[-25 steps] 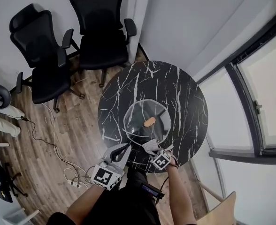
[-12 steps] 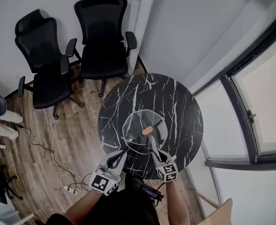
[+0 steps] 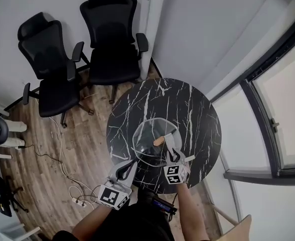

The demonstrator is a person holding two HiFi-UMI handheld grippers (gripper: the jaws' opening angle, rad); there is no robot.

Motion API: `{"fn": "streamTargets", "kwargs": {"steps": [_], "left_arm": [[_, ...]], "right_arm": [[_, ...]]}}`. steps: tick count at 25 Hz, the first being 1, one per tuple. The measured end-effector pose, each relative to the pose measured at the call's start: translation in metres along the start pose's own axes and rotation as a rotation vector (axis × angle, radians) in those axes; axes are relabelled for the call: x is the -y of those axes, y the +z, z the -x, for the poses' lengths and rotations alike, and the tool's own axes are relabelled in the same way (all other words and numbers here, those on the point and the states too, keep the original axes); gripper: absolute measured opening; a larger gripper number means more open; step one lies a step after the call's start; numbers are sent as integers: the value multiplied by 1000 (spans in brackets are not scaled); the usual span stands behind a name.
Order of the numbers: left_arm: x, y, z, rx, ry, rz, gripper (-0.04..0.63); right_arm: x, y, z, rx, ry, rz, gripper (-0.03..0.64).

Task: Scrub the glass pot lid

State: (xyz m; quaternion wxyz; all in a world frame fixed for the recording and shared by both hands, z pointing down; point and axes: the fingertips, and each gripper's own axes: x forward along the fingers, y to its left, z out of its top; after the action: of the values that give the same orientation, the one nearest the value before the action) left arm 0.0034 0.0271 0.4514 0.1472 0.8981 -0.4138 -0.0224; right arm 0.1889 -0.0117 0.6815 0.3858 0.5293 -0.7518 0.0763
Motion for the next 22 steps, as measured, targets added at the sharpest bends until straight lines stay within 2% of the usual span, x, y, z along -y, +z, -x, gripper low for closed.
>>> {"fn": "streamTargets", "kwargs": {"steps": [11,18,22], "left_arm": [[-10,-4,-10,-21,35,11,0],[-17,-5,-12,-28,35,-21,0],[-21,-5,-9,-31,42,-3,0]], "right_arm": [[-23,8,-47,-18,42,379,75],[-38,0,-58,-110,77,543,75],[-42,-3,-60,-156,70,629,75]]}}
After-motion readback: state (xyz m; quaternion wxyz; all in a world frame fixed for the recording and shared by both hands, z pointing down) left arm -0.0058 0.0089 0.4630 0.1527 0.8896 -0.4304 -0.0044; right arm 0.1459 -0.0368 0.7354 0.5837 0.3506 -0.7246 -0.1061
